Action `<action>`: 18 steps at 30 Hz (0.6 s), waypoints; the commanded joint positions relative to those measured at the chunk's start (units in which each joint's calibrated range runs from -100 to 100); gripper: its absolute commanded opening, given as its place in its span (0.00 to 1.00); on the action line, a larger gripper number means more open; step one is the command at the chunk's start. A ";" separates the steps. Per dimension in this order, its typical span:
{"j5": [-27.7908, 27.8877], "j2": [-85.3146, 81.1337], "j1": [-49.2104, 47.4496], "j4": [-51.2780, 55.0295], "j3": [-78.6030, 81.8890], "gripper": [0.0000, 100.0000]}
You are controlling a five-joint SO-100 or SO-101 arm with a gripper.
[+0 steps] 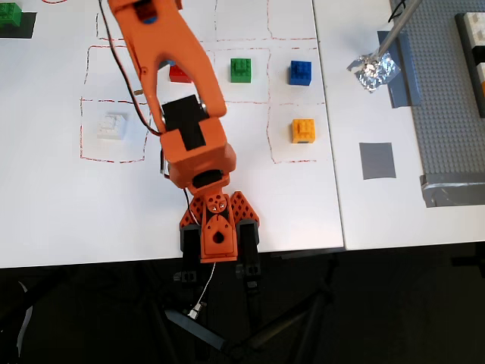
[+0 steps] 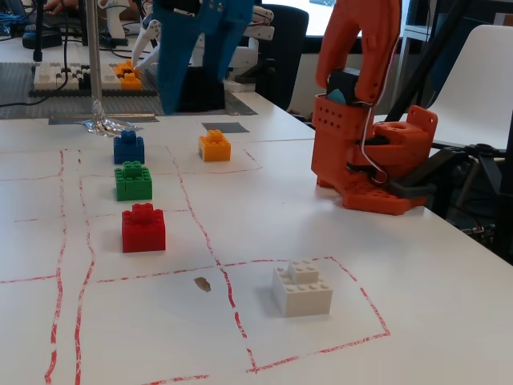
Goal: Grab the block and put it in the grey marker
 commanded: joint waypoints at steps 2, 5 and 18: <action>3.22 -12.95 14.84 2.00 2.34 0.00; 7.28 -17.26 27.72 2.25 6.15 0.00; 21.39 -9.25 76.68 -1.35 7.51 0.00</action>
